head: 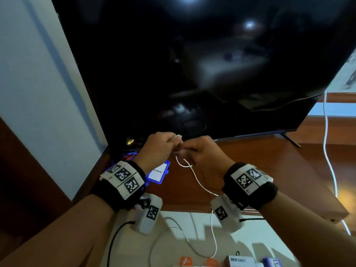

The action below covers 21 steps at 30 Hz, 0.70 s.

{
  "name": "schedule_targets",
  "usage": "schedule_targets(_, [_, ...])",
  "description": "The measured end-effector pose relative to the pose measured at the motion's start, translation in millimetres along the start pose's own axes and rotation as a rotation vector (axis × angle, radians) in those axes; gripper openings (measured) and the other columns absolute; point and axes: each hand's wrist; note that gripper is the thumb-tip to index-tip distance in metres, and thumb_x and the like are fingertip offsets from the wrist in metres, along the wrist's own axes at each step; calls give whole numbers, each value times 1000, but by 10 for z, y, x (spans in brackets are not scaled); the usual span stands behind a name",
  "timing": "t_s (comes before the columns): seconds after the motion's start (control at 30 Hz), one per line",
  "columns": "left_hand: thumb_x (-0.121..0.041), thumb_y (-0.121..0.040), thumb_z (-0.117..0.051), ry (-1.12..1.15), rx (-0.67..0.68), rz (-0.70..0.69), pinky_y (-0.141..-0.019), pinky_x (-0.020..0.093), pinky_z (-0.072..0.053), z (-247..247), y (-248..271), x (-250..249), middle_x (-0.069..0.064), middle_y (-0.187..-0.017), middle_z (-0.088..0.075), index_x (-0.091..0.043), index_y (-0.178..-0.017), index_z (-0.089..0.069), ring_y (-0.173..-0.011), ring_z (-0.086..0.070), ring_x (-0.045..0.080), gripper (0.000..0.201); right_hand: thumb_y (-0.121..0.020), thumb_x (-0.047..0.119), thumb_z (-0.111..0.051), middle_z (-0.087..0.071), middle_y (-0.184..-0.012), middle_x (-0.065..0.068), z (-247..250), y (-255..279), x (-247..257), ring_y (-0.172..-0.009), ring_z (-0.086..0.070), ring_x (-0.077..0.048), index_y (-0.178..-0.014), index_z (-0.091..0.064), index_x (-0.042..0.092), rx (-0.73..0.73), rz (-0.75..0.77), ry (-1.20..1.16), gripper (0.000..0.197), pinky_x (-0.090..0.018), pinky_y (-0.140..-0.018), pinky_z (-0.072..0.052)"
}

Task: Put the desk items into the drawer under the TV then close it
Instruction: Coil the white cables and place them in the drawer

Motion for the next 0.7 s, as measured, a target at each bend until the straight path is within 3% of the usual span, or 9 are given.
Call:
schedule_targets(0.1, [-27, -99, -45, 99, 152, 35, -61, 31, -42, 13, 21, -61, 6, -54, -57, -5, -68, -59, -53, -52, 17, 41, -87, 11, -64, -52, -55, 16, 82, -3, 7, -54, -55, 2, -75, -69, 3, -128, 121, 84, 15, -11, -50, -38])
schedule_targets(0.2, [-24, -101, -40, 200, 223, 90, -52, 23, -40, 56, 26, -179, 1, -44, -45, -5, -64, -51, -43, -43, 14, 43, -84, 18, -68, -55, -55, 10, 51, 9, -37, -51, -53, -8, -74, -66, 11, -226, 142, 64, 13, -19, -48, -41])
schedule_targets(0.27, [-20, -101, -41, 272, 289, 180, -44, 20, -37, 68, 24, -233, 2, -46, -38, -5, -66, -52, -41, -37, 11, 39, -77, 18, -75, -50, -51, 7, 31, -3, -98, -44, -45, -6, -70, -55, 14, -296, 73, 1, 21, -25, -45, -40])
schedule_targets(0.37, [-21, -100, -41, 354, 336, 267, -42, 16, -35, 103, 50, -230, 1, -52, -34, -2, -76, -62, -43, -35, 8, 37, -74, 8, -76, -44, -50, 9, 33, -7, -220, -42, -39, 1, -64, -49, 2, -316, 49, -183, 30, -14, -43, -35])
schedule_targets(0.4, [-21, -100, -41, 395, 332, 277, -43, 16, -35, 101, 56, -223, 0, -51, -33, -1, -77, -63, -43, -34, 8, 38, -75, 6, -75, -46, -50, 10, 32, 8, -248, -43, -41, 1, -63, -50, -1, -304, 35, -240, 29, -15, -43, -36])
schedule_targets(0.53, [-21, -99, -42, 676, 171, 329, -42, 16, -34, 152, 60, -153, -4, -48, -30, -4, -73, -60, -40, -32, 7, 37, -80, -2, -68, -53, -46, 10, 76, 82, -408, -43, -44, 1, -63, -54, 9, -301, -63, -419, 25, -15, -44, -36])
schedule_targets(0.7, [-22, -97, -44, 850, 14, 336, -46, 18, -34, 250, 57, -19, -7, -44, -31, -5, -71, -62, -41, -32, 6, 36, -83, -2, -64, -42, -44, 6, 107, 209, -640, -39, -34, -7, -68, -55, 9, -386, -275, -590, 21, -18, -39, -28])
Point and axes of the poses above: each hand's wrist, its own y-axis away from the middle knuckle, its own z-axis out of the back of the hand, x = y × z
